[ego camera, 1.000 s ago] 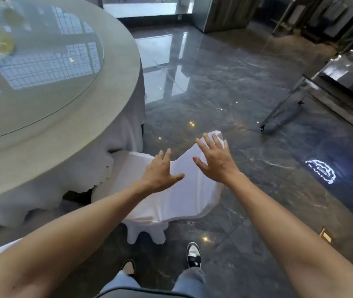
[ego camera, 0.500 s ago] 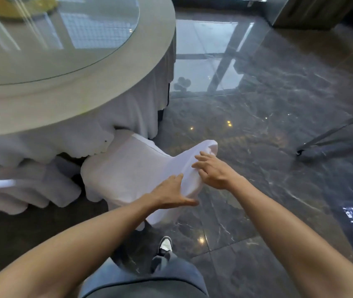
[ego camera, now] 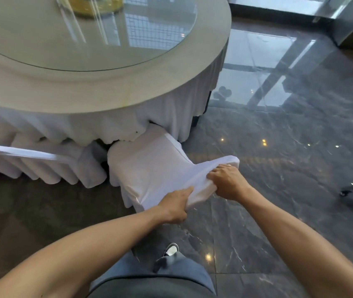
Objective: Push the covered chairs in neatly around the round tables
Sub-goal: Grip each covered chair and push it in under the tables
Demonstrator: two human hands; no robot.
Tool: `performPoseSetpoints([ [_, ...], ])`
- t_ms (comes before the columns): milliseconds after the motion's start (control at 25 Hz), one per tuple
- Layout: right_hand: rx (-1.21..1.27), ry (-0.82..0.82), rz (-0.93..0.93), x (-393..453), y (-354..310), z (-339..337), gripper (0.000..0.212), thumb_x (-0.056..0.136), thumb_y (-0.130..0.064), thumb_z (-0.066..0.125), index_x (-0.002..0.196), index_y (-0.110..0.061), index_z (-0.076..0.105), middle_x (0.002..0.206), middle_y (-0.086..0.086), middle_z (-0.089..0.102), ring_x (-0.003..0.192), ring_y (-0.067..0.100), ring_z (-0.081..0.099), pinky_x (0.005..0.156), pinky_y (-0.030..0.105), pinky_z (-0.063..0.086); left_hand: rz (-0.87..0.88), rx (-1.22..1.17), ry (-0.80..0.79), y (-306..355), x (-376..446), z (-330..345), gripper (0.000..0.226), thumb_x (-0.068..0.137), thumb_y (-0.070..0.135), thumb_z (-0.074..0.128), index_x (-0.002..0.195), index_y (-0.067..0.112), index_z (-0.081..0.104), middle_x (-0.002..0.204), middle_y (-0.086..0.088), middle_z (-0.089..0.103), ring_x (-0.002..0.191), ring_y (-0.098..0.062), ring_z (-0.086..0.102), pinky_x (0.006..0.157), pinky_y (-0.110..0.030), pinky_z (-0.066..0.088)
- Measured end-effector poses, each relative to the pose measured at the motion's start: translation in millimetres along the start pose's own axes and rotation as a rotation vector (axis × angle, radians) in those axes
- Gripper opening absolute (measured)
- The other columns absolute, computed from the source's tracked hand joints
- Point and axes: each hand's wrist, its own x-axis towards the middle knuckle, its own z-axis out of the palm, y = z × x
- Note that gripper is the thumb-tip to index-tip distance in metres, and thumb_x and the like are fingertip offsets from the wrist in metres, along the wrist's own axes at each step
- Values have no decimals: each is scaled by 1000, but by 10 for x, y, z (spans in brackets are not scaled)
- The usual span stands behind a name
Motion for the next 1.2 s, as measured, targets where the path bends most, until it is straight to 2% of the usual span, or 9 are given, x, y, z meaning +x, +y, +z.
performPoseSetpoints([
  [160, -9, 55, 13, 506, -584, -252, 17, 60, -24, 64, 77, -19, 68, 78, 0, 72, 78, 26, 70, 64, 33, 50, -60, -51, 46, -678, -165, -548, 90, 70, 6, 65, 148, 39, 34, 130, -5, 62, 115, -30, 58, 93, -38, 50],
  [360, -31, 94, 32, 1209, -1426, -673, 9, 68, -23, 58, 75, -19, 62, 77, 2, 70, 71, 28, 65, 59, 30, 33, -67, -7, 93, -1640, -424, -1329, 74, 74, -2, 56, 129, 48, 53, 106, -2, 69, 96, -26, 63, 71, -38, 50],
  [480, 65, 91, 61, 1609, -1922, -904, 12, 67, -21, 57, 77, -19, 63, 76, 2, 68, 67, 26, 58, 60, 30, 35, -92, 90, 160, -2170, -519, -1757, 72, 77, -1, 56, 132, 47, 55, 105, -6, 68, 95, -30, 63, 66, -34, 38],
  [640, 161, 73, 109, 2103, -2467, -1008, 17, 65, -19, 56, 79, -19, 65, 78, 2, 69, 67, 26, 58, 61, 31, 43, -121, 161, 186, -2719, -681, -2203, 71, 77, -1, 56, 128, 49, 57, 100, -5, 66, 96, -31, 63, 71, -36, 39],
  [720, 173, 69, 120, 2259, -2701, -982, 21, 64, -19, 58, 83, -19, 68, 80, 3, 70, 72, 29, 63, 62, 31, 42, -124, 200, 167, -2928, -730, -2324, 55, 77, 3, 58, 115, 41, 64, 98, -6, 67, 97, -32, 63, 71, -36, 39],
  [800, 172, 59, 137, 2352, -2844, -955, 22, 64, -19, 60, 84, -18, 68, 81, 3, 70, 73, 30, 64, 61, 31, 39, -125, 241, 175, -3089, -731, -2367, 47, 81, 11, 61, 116, 43, 65, 104, -8, 70, 99, -32, 63, 74, -37, 41],
  [920, 166, 41, 182, 2389, -2894, -923, 19, 62, -19, 58, 80, -19, 65, 76, 3, 69, 70, 30, 63, 61, 32, 43, -97, 283, 194, -3243, -669, -2310, 48, 84, 21, 60, 123, 49, 61, 104, -4, 71, 94, -30, 65, 73, -35, 40],
  [1080, 158, 33, 220, 2353, -2950, -941, 16, 59, -20, 53, 74, -20, 60, 71, 4, 68, 66, 32, 61, 60, 33, 43, -107, 248, 214, -3314, -643, -2257, 54, 74, 17, 62, 117, 51, 63, 95, 3, 72, 86, -25, 66, 67, -32, 39],
  [1200, 166, 66, 225, 2326, -2987, -957, 19, 63, -20, 50, 76, -18, 63, 70, 6, 68, 66, 34, 63, 62, 34, 43, -83, 274, 247, -3335, -654, -2228, 59, 77, 14, 60, 122, 52, 60, 95, 3, 71, 86, -25, 65, 66, -32, 35],
])
